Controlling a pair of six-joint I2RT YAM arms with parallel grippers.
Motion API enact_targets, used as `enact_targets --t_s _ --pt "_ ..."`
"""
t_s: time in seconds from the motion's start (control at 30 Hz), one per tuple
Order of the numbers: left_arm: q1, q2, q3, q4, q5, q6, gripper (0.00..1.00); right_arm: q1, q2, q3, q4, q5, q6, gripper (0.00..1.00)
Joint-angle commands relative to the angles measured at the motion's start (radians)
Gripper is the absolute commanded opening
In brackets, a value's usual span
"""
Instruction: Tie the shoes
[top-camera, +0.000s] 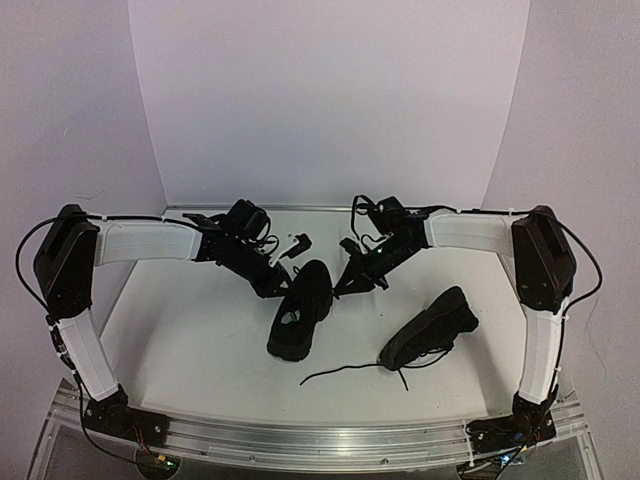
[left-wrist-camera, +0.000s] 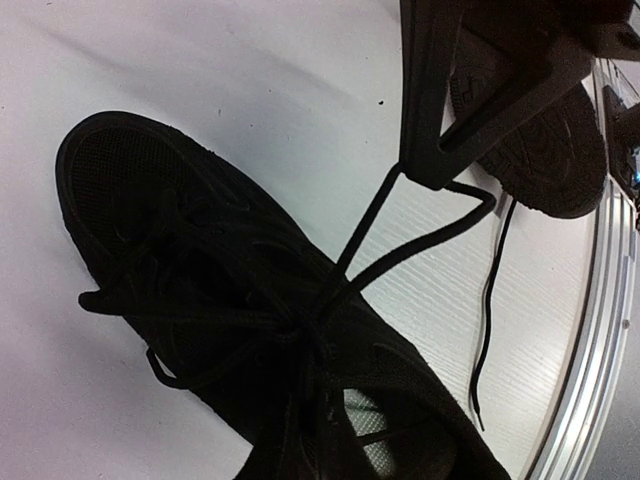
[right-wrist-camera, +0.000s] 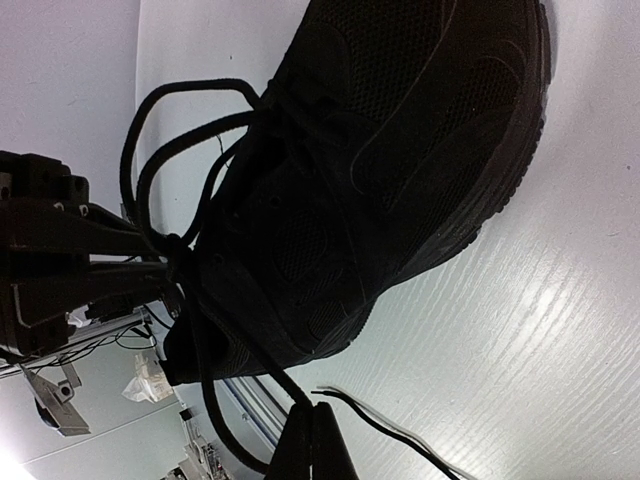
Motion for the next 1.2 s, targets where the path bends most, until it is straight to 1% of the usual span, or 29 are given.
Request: enact_targets --t_s 0.0,0.17,0.4,0.43,0.5,0.57,0.67,0.77,0.9,1.03,1.17 --pt "-0.006 -0.079 0.005 -0.025 -0.025 0.010 0.01 -0.002 -0.001 0.017 -0.003 0.019 -0.008 0.00" --pt "-0.004 -0.138 -0.060 -0.040 -0.050 0.000 0.00 -0.003 -0.001 0.019 -0.003 0.020 -0.008 0.00" --pt "-0.004 -0.159 -0.101 -0.061 -0.054 -0.006 0.00 -0.001 -0.005 0.013 -0.003 0.017 -0.008 0.00" --pt "-0.004 -0.159 -0.099 -0.061 -0.059 -0.006 0.02 0.000 -0.006 0.012 -0.003 0.016 -0.009 0.00" --pt "-0.003 -0.162 -0.080 -0.051 -0.061 -0.017 0.20 0.004 -0.008 0.012 -0.003 0.014 -0.009 0.00" --pt "-0.003 -0.162 -0.053 -0.026 -0.033 -0.045 0.34 0.011 -0.008 0.013 -0.003 0.014 -0.008 0.00" --pt "-0.003 -0.142 -0.012 0.016 0.035 -0.111 0.43 0.022 -0.005 0.014 -0.002 0.014 -0.006 0.00" --pt "-0.003 -0.101 0.020 0.058 0.094 -0.205 0.47 0.030 -0.005 0.016 -0.001 0.019 -0.003 0.00" --pt "0.003 -0.038 0.078 0.078 0.102 -0.305 0.49 0.032 -0.009 0.015 -0.001 0.023 -0.001 0.00" --pt "0.005 0.027 0.137 0.075 0.111 -0.369 0.50 0.031 -0.010 0.017 -0.001 0.022 -0.002 0.00" --pt "0.005 0.066 0.171 0.061 0.088 -0.396 0.49 0.031 -0.010 0.018 -0.001 0.022 -0.002 0.00"
